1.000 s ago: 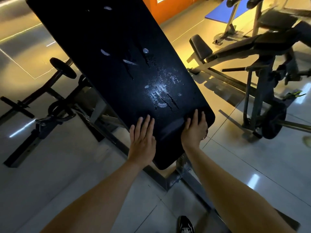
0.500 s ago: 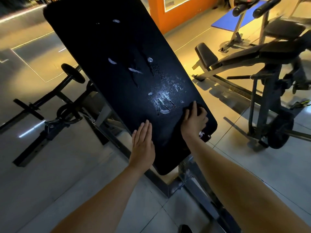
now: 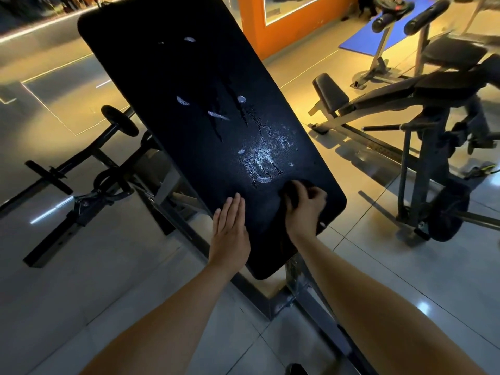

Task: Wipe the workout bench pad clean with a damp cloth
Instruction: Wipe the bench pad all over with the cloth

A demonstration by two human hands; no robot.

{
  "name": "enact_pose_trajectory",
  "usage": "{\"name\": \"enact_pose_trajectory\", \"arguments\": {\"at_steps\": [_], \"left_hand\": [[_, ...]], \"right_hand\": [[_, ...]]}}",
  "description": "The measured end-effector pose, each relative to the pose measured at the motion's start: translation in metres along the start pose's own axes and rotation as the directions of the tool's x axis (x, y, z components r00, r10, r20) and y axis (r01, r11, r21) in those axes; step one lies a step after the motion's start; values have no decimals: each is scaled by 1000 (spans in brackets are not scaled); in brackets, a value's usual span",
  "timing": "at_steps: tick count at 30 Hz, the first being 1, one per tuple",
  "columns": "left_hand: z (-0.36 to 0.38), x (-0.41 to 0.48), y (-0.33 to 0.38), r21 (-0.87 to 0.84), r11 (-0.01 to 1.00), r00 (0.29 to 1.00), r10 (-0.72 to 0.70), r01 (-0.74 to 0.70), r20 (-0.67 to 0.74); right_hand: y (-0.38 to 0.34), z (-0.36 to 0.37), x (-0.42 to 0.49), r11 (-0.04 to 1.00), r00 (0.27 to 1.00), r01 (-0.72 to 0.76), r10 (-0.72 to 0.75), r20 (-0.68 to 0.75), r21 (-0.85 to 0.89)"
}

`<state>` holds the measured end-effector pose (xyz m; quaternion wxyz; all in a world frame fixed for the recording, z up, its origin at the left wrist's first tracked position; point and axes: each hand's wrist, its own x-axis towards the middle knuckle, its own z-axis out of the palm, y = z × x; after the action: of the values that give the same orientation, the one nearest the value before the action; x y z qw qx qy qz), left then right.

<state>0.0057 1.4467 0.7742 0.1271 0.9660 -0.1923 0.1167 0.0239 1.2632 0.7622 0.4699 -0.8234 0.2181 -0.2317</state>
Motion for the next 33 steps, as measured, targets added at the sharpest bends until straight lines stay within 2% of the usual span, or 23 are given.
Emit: {"name": "enact_pose_trajectory", "arguments": {"at_steps": [1, 2, 4, 5, 7, 9, 10, 12, 13, 14, 15, 17, 18, 20, 23, 25, 27, 30, 33], "left_hand": [[0, -1, -1, 10, 1000, 1000, 6, -7, 8], [0, -2, -1, 14, 1000, 1000, 11, -11, 13], [-1, -2, -1, 6, 1000, 1000, 14, -14, 22], [-1, -2, 0, -3, 1000, 1000, 11, -11, 26], [-2, -2, 1, -32, 999, 1000, 7, -6, 27], [-3, -4, 0, -70, 998, 1000, 7, -5, 29], [-3, -5, -1, -78, 997, 999, 11, -9, 35], [-5, -7, -2, -68, 997, 999, 25, -22, 35], [-5, -7, -2, -63, 998, 999, 27, -24, 34], [-5, -8, -1, -61, 998, 999, 22, -20, 36], [-5, -8, 1, -61, 998, 999, 14, -12, 39], [-4, -8, 5, -56, 998, 999, -7, 9, 35], [-3, -8, 8, -54, 998, 999, -22, 24, 27], [-3, -6, 13, -60, 997, 999, -50, 51, 16], [-4, -4, 23, -61, 996, 998, -59, 61, 27], [-3, -4, 24, -61, 996, 998, -58, 59, 19], [-3, -4, 21, -59, 997, 998, -55, 55, 1], [0, -5, 14, -57, 998, 1000, -29, 28, -13], [3, -5, 14, -62, 998, 1000, -21, 20, -14]], "right_hand": [[-1, -4, 5, 990, 987, -135, 138, -75, 48], [-2, -6, 6, 973, 971, -220, 226, -81, 68], [-9, -5, -4, 967, 968, -252, 251, 13, 50], [-15, -2, -15, 979, 978, -198, 195, 70, 52], [-26, 8, -47, 996, 975, 57, -71, 209, 72], [-28, 13, -71, 953, 893, 289, -301, 334, 87], [-27, 11, -73, 935, 865, 347, -351, 358, 78], [-18, 4, -61, 904, 861, 426, -390, 327, -44], [-11, 0, -52, 895, 886, 420, -369, 280, -150], [-4, -6, -44, 913, 932, 334, -282, 229, -234], [2, -12, -38, 949, 974, 183, -139, 180, -256], [8, -20, -31, 981, 985, -88, 111, 130, -171], [4, -22, -28, 985, 979, -131, 146, 144, -110], [-10, -25, -23, 995, 981, -94, 90, 174, 18], [-43, -26, -9, 971, 993, -32, 5, 114, 237], [-48, -23, -5, 959, 996, -19, -6, 88, 283], [-29, -16, -15, 977, 992, 20, -46, 117, 214], [14, -10, -56, 1000, 983, 14, -17, 184, 13], [26, -9, -87, 998, 977, 40, -31, 211, -40]]}}
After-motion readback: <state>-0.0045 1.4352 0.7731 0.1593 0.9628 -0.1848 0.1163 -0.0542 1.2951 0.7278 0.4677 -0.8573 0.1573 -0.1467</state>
